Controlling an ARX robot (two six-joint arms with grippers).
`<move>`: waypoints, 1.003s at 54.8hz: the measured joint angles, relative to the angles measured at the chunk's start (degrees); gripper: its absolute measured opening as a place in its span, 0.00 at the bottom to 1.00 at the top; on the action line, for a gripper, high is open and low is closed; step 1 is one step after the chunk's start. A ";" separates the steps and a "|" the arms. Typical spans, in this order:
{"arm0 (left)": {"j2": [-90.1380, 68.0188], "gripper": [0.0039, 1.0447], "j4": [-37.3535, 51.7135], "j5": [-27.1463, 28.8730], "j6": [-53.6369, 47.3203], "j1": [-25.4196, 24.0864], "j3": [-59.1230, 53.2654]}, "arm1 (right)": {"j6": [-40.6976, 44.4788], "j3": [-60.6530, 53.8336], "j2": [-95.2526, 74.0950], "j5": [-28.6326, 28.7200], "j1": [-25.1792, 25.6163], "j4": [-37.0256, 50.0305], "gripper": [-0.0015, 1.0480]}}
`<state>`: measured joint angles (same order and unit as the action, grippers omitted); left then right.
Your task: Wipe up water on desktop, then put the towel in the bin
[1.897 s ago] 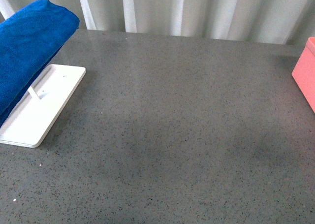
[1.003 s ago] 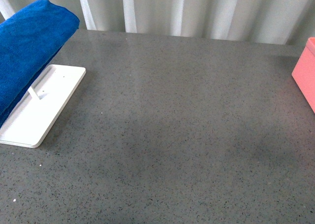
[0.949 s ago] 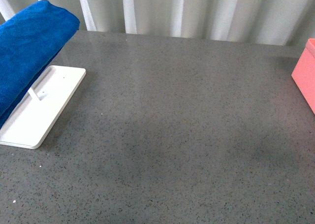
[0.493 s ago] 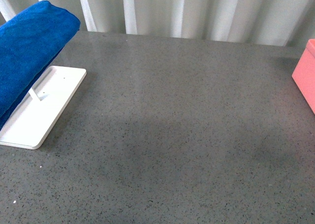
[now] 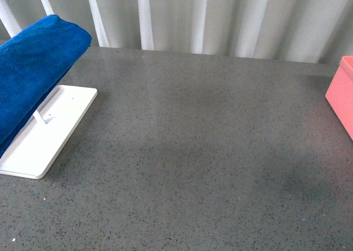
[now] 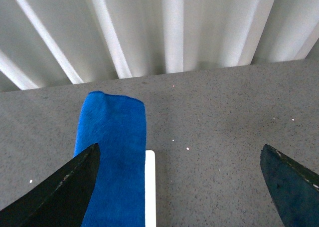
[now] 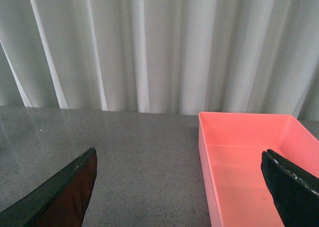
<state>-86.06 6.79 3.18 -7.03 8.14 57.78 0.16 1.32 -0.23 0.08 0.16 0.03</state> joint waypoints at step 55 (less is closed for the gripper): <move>-35.91 0.94 -8.35 -0.24 -13.51 -12.20 29.79 | 0.00 0.00 0.00 0.00 0.00 0.00 0.93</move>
<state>-121.97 -1.56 2.94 -20.53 -4.05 87.57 0.16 1.32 -0.23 0.08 0.16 0.03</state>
